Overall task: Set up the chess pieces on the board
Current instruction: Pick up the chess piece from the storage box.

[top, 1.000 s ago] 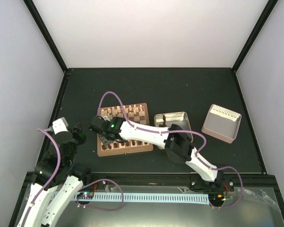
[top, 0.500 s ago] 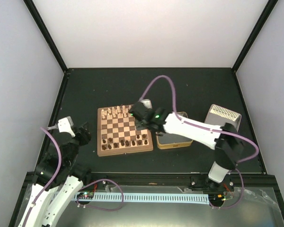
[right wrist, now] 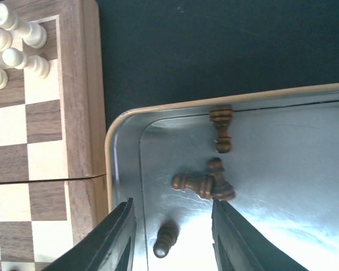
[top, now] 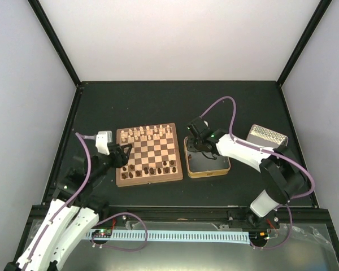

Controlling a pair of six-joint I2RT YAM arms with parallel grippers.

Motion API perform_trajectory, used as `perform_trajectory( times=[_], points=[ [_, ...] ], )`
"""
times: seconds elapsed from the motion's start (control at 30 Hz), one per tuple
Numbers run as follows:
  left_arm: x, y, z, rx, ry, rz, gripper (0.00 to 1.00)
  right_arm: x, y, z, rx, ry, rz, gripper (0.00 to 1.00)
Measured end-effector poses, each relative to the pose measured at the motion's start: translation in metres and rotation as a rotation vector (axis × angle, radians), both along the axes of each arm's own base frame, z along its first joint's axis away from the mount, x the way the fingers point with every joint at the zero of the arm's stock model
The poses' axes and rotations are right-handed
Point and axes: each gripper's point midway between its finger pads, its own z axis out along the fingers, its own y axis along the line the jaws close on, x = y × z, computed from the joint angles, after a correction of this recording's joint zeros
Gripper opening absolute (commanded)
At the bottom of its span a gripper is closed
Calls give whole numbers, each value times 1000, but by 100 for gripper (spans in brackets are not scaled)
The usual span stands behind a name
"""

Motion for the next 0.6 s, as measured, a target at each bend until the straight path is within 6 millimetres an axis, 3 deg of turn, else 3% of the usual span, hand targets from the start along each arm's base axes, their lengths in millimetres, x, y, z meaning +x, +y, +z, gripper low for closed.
perform_trajectory(
  times=[0.33, 0.6],
  points=[
    [19, -19, -2, -29, 18, -53, 62, -2, 13, -19, 75, 80, 71, 16],
    [27, -22, -11, -19, 50, -53, 62, -10, 14, -24, 68, 114, 114, 21]
  ],
)
